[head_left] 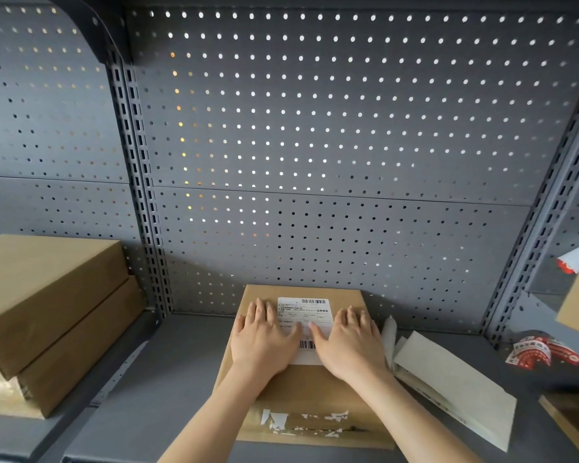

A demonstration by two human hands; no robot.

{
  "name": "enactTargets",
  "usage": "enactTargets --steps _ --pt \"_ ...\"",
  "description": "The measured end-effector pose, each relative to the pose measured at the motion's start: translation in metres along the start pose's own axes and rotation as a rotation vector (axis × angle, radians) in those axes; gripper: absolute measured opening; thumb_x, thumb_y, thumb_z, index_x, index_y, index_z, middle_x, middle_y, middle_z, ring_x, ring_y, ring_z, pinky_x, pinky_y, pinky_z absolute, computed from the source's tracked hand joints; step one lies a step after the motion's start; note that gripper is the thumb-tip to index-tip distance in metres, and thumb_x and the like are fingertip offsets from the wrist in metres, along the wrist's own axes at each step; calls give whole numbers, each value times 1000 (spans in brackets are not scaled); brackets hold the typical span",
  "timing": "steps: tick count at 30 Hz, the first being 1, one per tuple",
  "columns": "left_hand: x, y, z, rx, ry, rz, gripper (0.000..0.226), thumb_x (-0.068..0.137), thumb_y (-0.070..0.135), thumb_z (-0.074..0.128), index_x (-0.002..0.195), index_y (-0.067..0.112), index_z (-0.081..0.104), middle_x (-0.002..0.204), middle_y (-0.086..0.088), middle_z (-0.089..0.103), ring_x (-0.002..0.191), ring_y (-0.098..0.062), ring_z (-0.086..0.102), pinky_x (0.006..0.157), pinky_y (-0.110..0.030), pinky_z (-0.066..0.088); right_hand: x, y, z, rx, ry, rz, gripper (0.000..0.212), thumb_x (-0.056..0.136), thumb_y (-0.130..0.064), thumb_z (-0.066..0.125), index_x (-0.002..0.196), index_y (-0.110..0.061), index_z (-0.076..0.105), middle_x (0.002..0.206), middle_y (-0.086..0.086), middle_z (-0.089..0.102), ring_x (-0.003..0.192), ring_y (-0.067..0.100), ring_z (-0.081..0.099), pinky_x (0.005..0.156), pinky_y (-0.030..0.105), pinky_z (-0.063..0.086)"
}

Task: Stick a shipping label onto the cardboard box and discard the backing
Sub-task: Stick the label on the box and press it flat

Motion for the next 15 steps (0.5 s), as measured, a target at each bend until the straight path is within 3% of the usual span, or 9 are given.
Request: enactTargets --steps 9,15 --pt "-3 0 1 79 -26 7 87 89 66 21 150 8 2 161 -8 2 148 -20 -1 120 -39 0 -2 1 2 -13 42 -22 87 91 -66 20 149 -2 16 159 16 16 147 31 10 120 43 8" --pt "2 -12 0 77 -56 74 77 92 61 19 151 14 5 161 -2 1 148 -15 -1 120 -34 1 -1 14 3 -4 55 -93 64 98 -49 21 149 -10 21 160 6 18 147 23 11 120 42 9"
Point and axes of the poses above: each hand's wrist, its own x-axis towards the middle knuckle, its own z-axis out of the palm, y = z × x, the point moved 1 cm from there along x, towards the middle knuckle
